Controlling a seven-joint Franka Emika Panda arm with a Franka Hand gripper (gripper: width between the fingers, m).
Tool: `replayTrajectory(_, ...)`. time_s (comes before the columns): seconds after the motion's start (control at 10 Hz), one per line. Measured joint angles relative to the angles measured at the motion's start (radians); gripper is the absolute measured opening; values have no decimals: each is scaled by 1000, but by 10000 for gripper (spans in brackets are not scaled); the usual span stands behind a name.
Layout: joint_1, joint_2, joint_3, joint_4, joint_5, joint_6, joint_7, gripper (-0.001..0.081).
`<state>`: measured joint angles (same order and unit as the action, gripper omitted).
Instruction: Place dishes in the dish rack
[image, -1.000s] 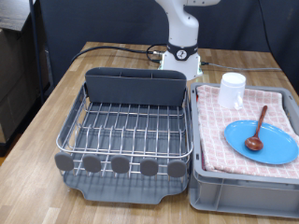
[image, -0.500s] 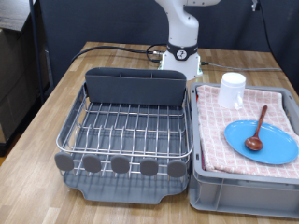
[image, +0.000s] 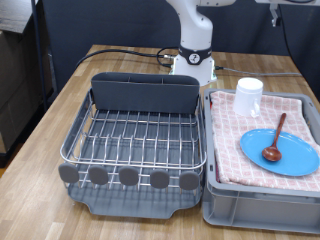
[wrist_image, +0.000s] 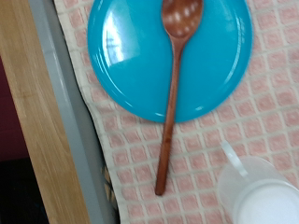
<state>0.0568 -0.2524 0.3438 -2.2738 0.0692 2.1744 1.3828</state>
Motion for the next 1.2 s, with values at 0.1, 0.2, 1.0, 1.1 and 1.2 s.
replayTrajectory(0.1, -2, 36, 12, -10, -26, 64, 34, 803)
replayTrajectory(0.2, -4, 69, 29, -25, -84, 128, 96, 803)
replayTrajectory(1.0, -7, 298, 44, -94, -268, 432, 269, 803)
replayTrajectory(1.1, -7, 321, 36, -95, -291, 450, 282, 803)
replayTrajectory(1.2, -7, 342, 29, -96, -314, 465, 300, 803)
